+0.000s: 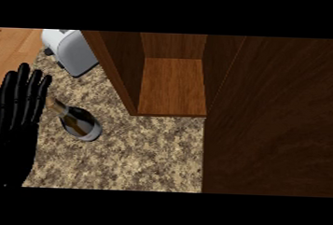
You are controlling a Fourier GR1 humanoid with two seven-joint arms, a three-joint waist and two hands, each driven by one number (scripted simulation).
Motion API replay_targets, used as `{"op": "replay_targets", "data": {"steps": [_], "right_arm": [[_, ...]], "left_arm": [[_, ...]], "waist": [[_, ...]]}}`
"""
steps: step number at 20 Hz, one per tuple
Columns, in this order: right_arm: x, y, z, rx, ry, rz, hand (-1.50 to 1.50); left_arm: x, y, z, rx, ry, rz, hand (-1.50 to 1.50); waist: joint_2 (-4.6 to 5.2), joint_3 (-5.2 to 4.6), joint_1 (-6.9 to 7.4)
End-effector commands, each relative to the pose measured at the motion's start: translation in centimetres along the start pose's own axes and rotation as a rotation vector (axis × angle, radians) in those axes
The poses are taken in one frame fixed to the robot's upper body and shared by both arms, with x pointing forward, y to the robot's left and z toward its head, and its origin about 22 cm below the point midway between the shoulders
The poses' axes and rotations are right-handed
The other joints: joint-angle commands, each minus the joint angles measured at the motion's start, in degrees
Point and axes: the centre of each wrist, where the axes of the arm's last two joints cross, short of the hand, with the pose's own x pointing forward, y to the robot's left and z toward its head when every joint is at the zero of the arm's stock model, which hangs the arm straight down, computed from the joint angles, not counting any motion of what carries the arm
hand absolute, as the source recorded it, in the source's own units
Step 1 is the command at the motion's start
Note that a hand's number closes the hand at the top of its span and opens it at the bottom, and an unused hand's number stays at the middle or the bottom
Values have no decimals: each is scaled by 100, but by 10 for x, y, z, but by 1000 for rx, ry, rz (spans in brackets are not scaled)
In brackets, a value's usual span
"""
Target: Pick up the wine, place it into the cabinet and close the cabinet
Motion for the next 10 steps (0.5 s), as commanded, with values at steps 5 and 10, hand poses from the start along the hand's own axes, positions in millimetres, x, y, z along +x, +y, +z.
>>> {"op": "replay_targets", "data": {"steps": [5,10], "right_arm": [[6,-17,35,18,-5,1,-150],[39,14,31,244,40,-177,-150]], "left_arm": [[-30,1,-10,43,-53,-98,-150],[-2,-19,-19,69,93,238,-150]], "waist": [[125,-22,27],[104,-23,54]]}}
